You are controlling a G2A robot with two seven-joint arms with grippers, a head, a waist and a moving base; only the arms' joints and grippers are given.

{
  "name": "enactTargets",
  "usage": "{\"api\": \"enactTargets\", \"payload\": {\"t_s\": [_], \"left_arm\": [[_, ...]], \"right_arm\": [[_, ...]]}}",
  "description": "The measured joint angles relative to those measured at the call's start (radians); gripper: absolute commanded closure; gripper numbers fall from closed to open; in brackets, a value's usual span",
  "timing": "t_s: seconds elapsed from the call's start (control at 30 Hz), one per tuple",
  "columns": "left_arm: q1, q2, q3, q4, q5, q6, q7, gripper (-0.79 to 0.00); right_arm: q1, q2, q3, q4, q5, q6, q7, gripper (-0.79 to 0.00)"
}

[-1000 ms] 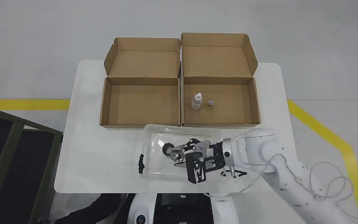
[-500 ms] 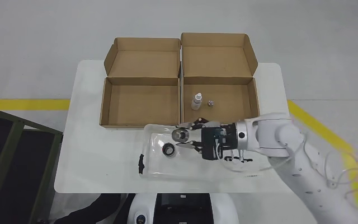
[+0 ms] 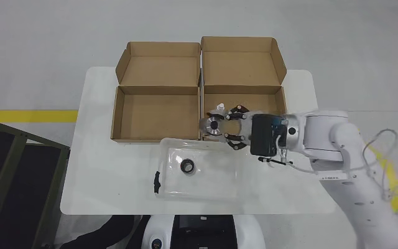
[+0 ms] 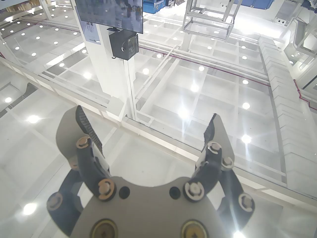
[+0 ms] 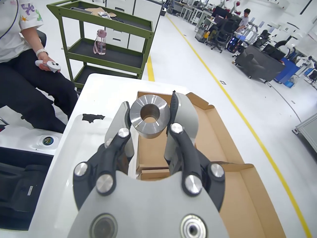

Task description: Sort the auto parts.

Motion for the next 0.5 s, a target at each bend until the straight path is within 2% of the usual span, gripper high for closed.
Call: {"api": "enactTargets", "payload": {"t_s": [0.5], "left_arm": [[0.000, 0.000, 0.000, 0.000, 0.000, 0.000, 0.000, -0.785]], "right_arm": [[0.025, 0.004, 0.087, 0.012, 0.045, 0.024, -0.063, 0.000]]}}
